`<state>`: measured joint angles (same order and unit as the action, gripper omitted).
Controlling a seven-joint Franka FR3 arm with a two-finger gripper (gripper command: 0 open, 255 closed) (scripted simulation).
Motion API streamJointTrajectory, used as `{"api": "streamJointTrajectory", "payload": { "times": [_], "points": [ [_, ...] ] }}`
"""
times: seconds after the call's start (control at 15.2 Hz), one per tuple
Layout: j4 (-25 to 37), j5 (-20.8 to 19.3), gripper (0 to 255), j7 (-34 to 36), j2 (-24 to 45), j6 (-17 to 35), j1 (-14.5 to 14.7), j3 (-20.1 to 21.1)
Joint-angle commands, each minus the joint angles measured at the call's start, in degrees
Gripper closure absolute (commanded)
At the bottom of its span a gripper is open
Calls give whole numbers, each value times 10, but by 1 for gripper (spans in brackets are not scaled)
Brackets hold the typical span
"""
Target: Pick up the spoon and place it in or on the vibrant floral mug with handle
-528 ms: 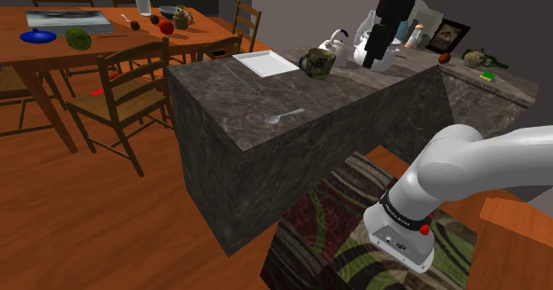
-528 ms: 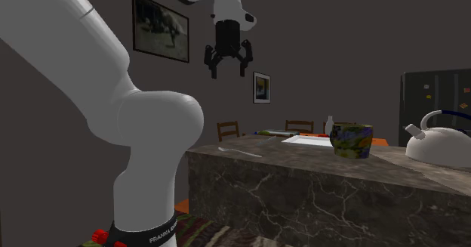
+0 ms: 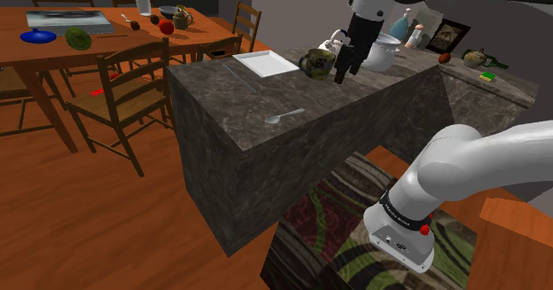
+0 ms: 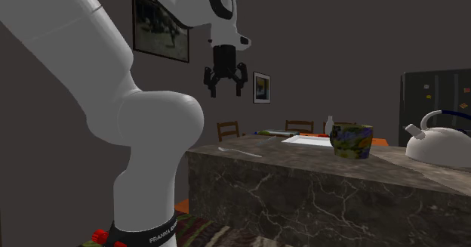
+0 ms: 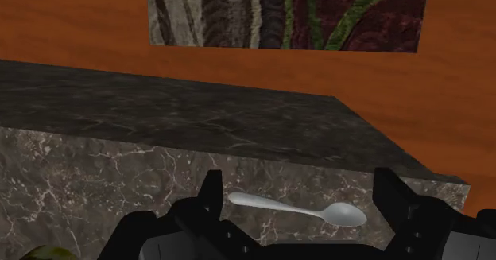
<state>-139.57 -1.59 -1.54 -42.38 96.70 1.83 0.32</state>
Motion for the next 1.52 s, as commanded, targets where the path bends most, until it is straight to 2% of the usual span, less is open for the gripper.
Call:
{"api": "streamJointTrajectory", "payload": {
  "times": [0.0,0.53,0.99,1.19,1.45],
  "points": [
    [-18,9,0,24,18,46,3,15],
    [-46,22,0,111,136,228,5,67],
    [-18,-4,0,200,279,371,-6,111],
    [9,-33,0,248,347,421,-13,127],
    [3,-42,0,255,366,445,-14,127]
  ]
}}
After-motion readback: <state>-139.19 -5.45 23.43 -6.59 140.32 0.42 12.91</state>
